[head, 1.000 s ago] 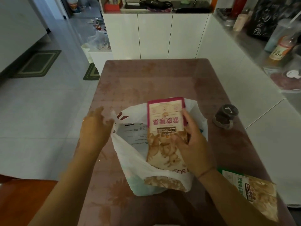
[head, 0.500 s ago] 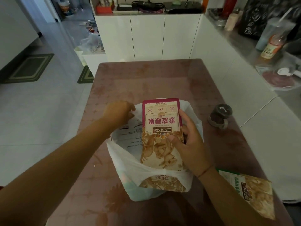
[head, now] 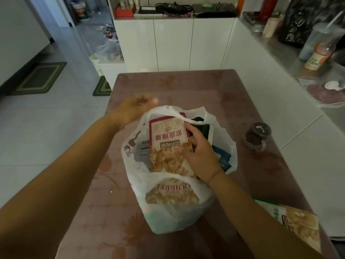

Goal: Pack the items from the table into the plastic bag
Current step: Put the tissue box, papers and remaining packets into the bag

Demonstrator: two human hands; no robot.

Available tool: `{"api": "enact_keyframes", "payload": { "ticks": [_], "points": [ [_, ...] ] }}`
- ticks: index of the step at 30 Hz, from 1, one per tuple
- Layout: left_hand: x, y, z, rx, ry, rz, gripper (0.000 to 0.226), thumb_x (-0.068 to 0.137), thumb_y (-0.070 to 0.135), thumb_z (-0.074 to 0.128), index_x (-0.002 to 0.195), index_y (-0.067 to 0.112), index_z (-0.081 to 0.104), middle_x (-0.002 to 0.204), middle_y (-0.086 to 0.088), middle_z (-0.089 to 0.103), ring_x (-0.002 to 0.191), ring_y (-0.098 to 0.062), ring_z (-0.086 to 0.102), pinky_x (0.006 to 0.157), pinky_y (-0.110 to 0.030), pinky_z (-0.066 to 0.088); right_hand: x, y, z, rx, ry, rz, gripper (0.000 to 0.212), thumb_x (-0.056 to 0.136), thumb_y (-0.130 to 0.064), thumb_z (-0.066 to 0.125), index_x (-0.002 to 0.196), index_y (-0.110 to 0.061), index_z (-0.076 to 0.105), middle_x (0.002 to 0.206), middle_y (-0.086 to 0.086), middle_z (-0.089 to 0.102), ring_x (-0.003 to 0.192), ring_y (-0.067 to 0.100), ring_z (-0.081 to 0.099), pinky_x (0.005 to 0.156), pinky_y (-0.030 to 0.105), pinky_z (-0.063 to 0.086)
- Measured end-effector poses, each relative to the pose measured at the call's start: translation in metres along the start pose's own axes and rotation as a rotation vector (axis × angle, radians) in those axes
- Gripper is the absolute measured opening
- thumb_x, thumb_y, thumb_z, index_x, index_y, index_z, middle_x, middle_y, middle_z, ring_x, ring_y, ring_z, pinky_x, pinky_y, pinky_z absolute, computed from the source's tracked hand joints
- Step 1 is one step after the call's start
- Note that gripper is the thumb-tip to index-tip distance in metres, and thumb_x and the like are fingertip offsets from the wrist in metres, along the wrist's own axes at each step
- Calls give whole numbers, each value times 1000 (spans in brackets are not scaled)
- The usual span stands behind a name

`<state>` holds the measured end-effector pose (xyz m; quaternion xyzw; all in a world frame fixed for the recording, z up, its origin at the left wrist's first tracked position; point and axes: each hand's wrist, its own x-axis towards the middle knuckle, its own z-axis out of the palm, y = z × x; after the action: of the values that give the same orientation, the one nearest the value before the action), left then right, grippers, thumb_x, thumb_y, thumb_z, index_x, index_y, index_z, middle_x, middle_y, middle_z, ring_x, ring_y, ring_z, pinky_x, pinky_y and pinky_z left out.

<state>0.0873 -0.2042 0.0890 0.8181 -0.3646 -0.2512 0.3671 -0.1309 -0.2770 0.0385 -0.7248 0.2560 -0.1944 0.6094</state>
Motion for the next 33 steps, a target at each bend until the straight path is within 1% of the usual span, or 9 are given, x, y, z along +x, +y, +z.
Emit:
{"api": "enact_keyframes", "payload": {
  "ticks": [3,5,9,11,15,21,26,29,33],
  "points": [
    [0,-15,2,314,-207,67,43,71,50,74,107,30,60,105,12,65,99,-13,60,88,-35,50,31,-2,12,-151,61,28,59,87,-3,56,139,-22,38,127,4,56,112,13,54,95,29,49],
    [-1,-23,12,435,-89,22,16,81,34,70,87,25,59,85,6,63,80,-16,58,75,-28,48,38,-2,20,-316,67,18,62,88,-12,58,143,-22,32,135,7,45,118,17,47,97,24,41],
    [-3,-32,22,454,231,-27,38,96,26,51,59,16,52,56,-2,54,51,-16,50,52,-23,39,22,7,27,-937,-125,-85,94,76,-57,63,147,-34,6,154,9,-1,143,31,1,118,43,4],
    [-5,-29,19,365,300,-28,35,96,19,51,62,12,57,58,-4,56,49,-13,47,48,-21,35,16,19,27,-1107,-242,-77,105,73,-68,57,146,-35,-10,156,9,-19,144,30,-17,113,43,-15],
    [-9,-19,19,273,339,1,24,94,9,50,86,1,71,74,-14,65,60,-23,57,50,-22,39,24,30,27,-1263,-330,-58,104,75,-75,45,146,-32,-16,158,7,-15,146,28,-11,112,48,-17],
    [-16,-24,22,185,404,-81,28,96,21,51,93,0,68,83,-20,70,72,-32,66,72,-42,57,39,19,14,-1180,-456,-94,93,80,-67,47,148,-35,-9,160,2,-8,147,23,-5,115,46,-16],
    [-79,-13,39,216,579,63,47,89,43,51,127,16,53,112,-6,53,102,-16,51,84,-30,46,18,23,-7,-818,-269,-123,79,84,-49,59,147,-38,12,158,-1,4,146,26,5,119,46,10],
    [-138,-17,62,312,388,351,47,82,49,54,119,22,58,119,-1,55,111,-5,41,93,-32,40,7,23,-16,-700,-243,-156,78,82,-42,65,146,-37,20,157,-5,9,143,23,14,117,45,22],
    [-166,-48,81,555,40,564,65,75,76,46,117,28,57,116,7,60,112,-5,45,98,-26,35,3,22,-14,-874,-374,-259,78,82,-43,65,146,-37,21,158,-7,4,145,15,4,119,43,-2]
  ]
}}
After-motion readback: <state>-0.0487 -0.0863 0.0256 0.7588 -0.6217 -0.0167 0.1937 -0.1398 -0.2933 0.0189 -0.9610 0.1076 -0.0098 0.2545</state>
